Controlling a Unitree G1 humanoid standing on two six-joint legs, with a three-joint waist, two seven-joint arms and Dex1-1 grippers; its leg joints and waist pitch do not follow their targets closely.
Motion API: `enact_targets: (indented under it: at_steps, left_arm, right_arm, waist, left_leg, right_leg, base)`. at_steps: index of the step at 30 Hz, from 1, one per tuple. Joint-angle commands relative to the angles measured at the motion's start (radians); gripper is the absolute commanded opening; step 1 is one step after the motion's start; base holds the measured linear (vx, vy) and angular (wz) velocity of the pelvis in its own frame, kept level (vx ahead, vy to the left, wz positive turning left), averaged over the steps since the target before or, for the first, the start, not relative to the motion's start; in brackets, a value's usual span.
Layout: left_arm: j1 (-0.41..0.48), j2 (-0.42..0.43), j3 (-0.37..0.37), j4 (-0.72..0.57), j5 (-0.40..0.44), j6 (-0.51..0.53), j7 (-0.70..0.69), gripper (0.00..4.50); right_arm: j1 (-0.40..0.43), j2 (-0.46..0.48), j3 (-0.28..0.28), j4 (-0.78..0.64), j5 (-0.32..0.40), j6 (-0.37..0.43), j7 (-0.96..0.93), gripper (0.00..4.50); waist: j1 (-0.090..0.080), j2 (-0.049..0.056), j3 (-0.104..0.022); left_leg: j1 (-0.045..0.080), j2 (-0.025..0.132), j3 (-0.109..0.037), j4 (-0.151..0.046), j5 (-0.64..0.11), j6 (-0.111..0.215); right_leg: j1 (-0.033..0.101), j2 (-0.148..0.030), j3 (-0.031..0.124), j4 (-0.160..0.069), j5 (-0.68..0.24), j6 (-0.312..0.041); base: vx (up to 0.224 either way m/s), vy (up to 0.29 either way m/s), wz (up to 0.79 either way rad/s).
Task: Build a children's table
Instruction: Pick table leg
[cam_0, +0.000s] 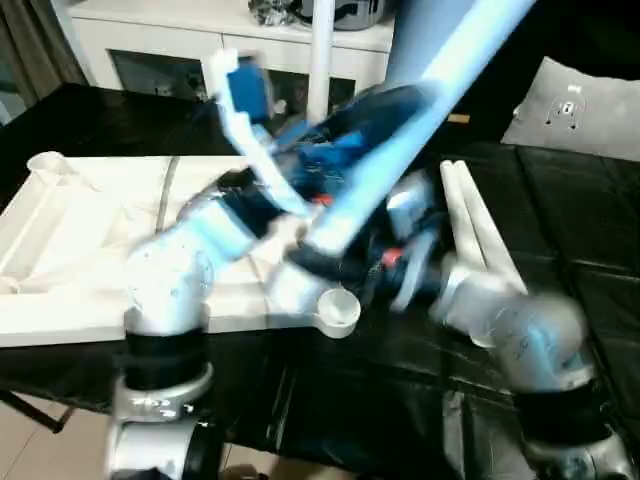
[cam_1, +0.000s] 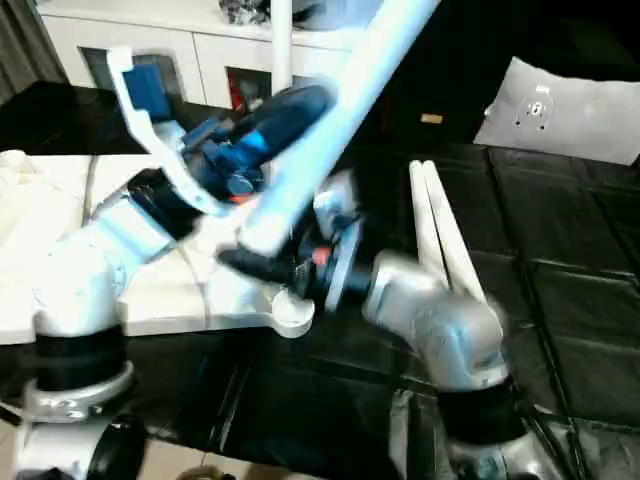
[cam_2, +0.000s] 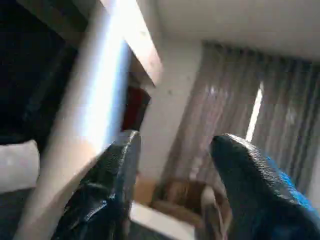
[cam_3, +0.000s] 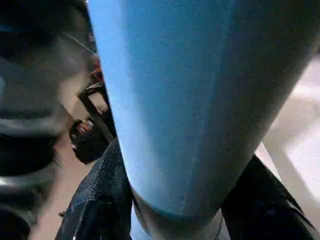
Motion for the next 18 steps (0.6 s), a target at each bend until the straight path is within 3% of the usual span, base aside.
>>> enact_targets:
  at_steps: [1, 4, 6, 11, 13, 15, 18]
  left_arm:
    - [0.004, 0.028, -0.052, -0.014, 0.057, 0.014, -0.026, 2.97]
    - [0.005, 0.068, -0.087, -0.022, 0.09, 0.012, -0.047, 2.96]
    - [0.004, 0.066, -0.08, -0.024, 0.081, 0.011, -0.045, 2.96]
    - [-0.001, 0.005, 0.033, -0.046, -0.072, -0.012, -0.002, 2.96]
    - [0.01, 0.003, 0.058, -0.074, -0.133, -0.015, 0.0, 2.96]
    - [0.032, 0.016, 0.071, -0.111, -0.179, -0.014, 0.002, 2.96]
    - [0.069, 0.039, 0.074, -0.151, -0.177, 0.008, 0.018, 2.96]
  right_arm:
    - [-0.011, -0.001, -0.001, -0.023, -0.008, -0.009, -0.002, 1.9]
    - [-0.013, -0.007, 0.004, -0.022, -0.016, -0.018, -0.003, 1.9]
    - [-0.014, -0.007, 0.005, -0.022, -0.017, -0.021, -0.004, 1.9]
    - [-0.017, 0.0, -0.019, -0.008, -0.018, -0.039, -0.019, 1.9]
    - [-0.011, 0.005, -0.031, -0.007, -0.023, -0.046, -0.031, 1.9]
    - [0.0, 0.013, -0.05, -0.006, -0.029, -0.054, -0.06, 1.9]
    - [0.015, 0.018, -0.067, 0.005, -0.058, -0.083, -0.104, 1.9]
  waist:
    - [-0.002, -0.004, -0.063]
    - [-0.005, -0.003, -0.063]
    - [-0.005, -0.001, -0.063]
    - [-0.003, -0.004, -0.066]
    - [-0.004, -0.003, -0.067]
    - [-0.004, -0.007, -0.064]
    - [-0.004, -0.006, -0.062]
  left_leg:
    - [-0.007, 0.036, -0.011, -0.068, -0.102, 0.004]
    - [-0.004, 0.036, -0.013, -0.07, -0.112, -0.002]
    - [-0.003, 0.036, -0.012, -0.069, -0.107, -0.005]
    - [-0.005, 0.04, -0.012, -0.067, -0.094, -0.005]
    - [-0.007, 0.039, -0.011, -0.066, -0.091, -0.002]
    - [-0.006, 0.04, -0.01, -0.067, -0.098, -0.001]
    - [-0.004, 0.041, -0.011, -0.07, -0.109, -0.007]
  right_leg:
    - [0.06, -0.071, 0.049, -0.089, -0.378, -0.075]
    - [0.056, -0.071, 0.048, -0.095, -0.443, -0.03]
    - [0.055, -0.07, 0.048, -0.095, -0.433, -0.034]
    - [0.059, -0.071, 0.048, -0.081, -0.334, -0.103]
    - [0.06, -0.07, 0.049, -0.079, -0.319, -0.114]
    - [0.059, -0.071, 0.05, -0.08, -0.342, -0.108]
    - [0.056, -0.071, 0.05, -0.082, -0.376, -0.088]
  base:
    - [0.0, 0.0, 0.0]
    - [0.0, 0.0, 0.0]
    - [0.0, 0.0, 0.0]
    - [0.0, 0.0, 0.0]
    - [0.0, 0.0, 0.0]
    - [0.0, 0.0, 0.0]
    - [0.0, 0.0, 0.0]
